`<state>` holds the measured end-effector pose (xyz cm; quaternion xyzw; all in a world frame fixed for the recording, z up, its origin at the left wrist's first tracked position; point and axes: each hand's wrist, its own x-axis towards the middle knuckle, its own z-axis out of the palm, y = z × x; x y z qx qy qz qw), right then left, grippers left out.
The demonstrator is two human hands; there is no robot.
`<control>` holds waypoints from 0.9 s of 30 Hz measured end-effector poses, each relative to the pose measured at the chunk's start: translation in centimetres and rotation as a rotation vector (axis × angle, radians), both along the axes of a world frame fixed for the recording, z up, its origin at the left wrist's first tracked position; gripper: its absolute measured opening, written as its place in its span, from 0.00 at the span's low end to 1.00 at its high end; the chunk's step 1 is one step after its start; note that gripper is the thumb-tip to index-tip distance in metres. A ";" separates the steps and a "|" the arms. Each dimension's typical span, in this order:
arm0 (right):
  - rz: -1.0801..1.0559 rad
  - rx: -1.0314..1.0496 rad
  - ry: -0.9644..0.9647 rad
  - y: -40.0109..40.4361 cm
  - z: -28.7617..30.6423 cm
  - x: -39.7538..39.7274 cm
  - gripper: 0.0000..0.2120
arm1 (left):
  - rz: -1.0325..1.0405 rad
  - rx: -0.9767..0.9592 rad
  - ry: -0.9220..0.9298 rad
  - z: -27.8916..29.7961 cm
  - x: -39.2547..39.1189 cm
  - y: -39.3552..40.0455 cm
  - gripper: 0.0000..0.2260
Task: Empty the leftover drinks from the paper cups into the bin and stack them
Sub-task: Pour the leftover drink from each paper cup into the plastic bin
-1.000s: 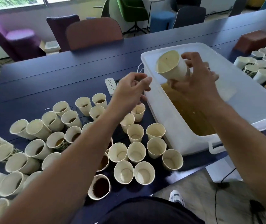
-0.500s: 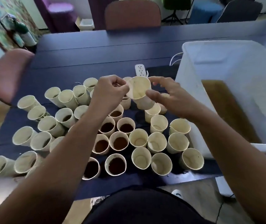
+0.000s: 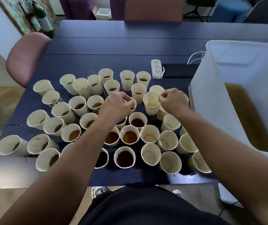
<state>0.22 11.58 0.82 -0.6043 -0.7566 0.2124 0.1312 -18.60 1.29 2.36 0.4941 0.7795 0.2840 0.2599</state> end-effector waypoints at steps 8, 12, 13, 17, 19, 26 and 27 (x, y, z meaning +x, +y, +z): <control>-0.021 -0.113 -0.097 0.3 -2.3 -1.5 0.10 | -0.063 -0.232 0.094 -2.0 -0.5 0.2 0.07; 0.004 -0.170 -0.156 0.2 -2.2 -0.9 0.12 | -0.113 -0.329 0.200 -2.6 -0.2 0.8 0.09; 0.002 -0.170 -0.148 0.2 -2.0 -0.7 0.13 | -0.128 -0.357 0.233 -2.8 -0.1 1.0 0.10; -0.012 -0.110 -0.092 0.2 -1.3 0.4 0.18 | -0.184 -0.396 0.390 -3.5 0.3 2.2 0.12; -0.017 -0.087 -0.060 0.1 -0.8 1.0 0.19 | -0.231 -0.402 0.460 -3.7 0.5 2.8 0.12; 0.005 -0.063 0.017 -1.3 -0.1 2.6 0.13 | -0.343 -0.434 0.614 -4.7 1.4 3.3 0.07; 0.004 -0.064 0.027 -1.5 -0.1 2.8 0.13 | -0.333 -0.418 0.623 -4.8 1.5 3.3 0.05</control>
